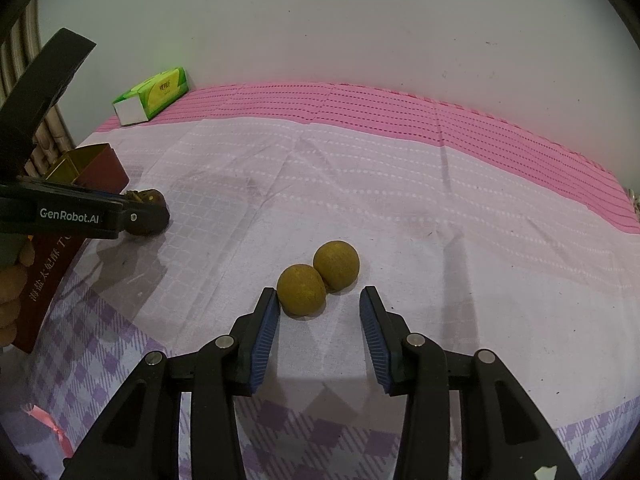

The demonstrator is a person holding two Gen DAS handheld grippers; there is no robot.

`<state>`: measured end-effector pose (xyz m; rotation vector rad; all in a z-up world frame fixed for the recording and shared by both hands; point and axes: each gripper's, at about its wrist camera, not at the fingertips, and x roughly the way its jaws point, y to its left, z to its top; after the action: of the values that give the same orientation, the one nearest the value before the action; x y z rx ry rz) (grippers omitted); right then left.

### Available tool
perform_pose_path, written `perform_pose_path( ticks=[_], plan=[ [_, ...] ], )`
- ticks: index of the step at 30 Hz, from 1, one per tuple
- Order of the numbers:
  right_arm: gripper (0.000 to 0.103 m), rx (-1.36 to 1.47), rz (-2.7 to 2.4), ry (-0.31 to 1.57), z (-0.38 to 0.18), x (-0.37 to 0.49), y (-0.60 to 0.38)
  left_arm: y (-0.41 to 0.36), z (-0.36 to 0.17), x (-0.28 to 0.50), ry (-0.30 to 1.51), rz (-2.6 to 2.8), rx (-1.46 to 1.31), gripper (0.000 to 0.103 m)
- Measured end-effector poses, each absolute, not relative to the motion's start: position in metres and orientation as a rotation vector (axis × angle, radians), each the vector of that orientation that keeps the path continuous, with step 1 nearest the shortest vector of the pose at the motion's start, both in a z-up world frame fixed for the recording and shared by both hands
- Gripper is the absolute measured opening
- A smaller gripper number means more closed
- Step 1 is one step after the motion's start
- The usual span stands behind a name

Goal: Organize fruits
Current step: 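Grasp the dark brown fruit with the left gripper while the right holds the longans, then carry the dark brown fruit over the tin tray with the left gripper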

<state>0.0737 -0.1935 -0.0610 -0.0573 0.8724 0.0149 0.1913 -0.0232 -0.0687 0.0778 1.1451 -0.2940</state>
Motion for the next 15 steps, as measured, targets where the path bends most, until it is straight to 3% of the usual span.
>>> perform_pose_path(
  ticks=[15],
  plan=[
    [0.041, -0.067, 0.007, 0.874, -0.062, 0.073, -0.191, -0.024, -0.046, 0.152, 1.124, -0.301, 0.088, 0.044]
  ],
)
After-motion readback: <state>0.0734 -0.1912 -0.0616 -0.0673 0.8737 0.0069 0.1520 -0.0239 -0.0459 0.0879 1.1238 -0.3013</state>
